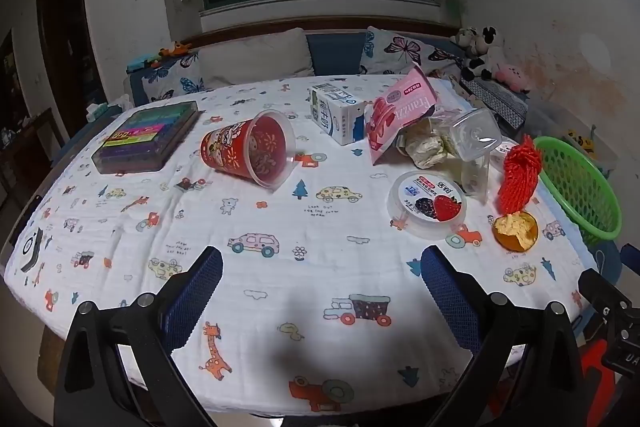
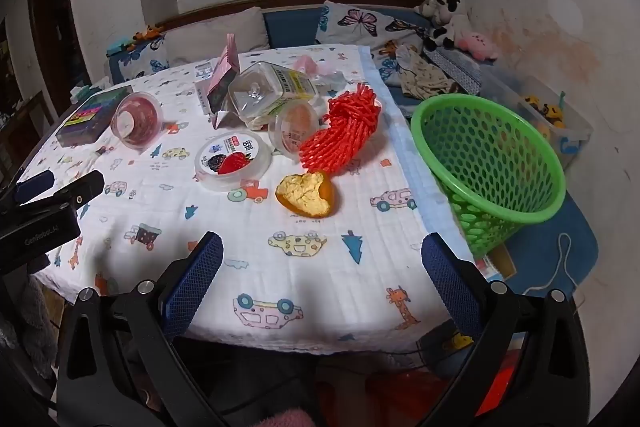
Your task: Collect trash
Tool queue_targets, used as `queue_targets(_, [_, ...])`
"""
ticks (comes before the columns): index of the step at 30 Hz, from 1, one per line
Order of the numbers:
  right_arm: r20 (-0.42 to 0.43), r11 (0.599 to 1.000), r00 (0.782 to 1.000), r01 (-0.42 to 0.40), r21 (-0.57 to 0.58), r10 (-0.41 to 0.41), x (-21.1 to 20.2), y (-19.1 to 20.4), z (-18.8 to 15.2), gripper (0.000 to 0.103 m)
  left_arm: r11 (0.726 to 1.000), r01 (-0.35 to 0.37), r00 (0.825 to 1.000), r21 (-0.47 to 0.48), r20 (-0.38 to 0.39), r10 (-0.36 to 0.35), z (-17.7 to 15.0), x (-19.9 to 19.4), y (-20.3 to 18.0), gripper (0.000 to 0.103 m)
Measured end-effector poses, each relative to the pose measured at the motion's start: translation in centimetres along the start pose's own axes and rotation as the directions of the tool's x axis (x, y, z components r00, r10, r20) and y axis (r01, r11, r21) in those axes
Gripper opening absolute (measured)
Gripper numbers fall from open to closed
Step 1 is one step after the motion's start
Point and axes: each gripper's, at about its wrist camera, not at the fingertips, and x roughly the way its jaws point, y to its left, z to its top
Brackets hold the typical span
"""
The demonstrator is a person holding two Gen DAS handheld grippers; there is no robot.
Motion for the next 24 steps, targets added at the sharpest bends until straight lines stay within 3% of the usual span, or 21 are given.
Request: queue_targets(24, [0.002,1.0,1.0,0.001,0.003,-0.001,-0.2,-0.1,0.2,0.099,1.0,0.007,0.999,0.02,0.045,-0.008,0.4,-1.0,-0.9,0.096])
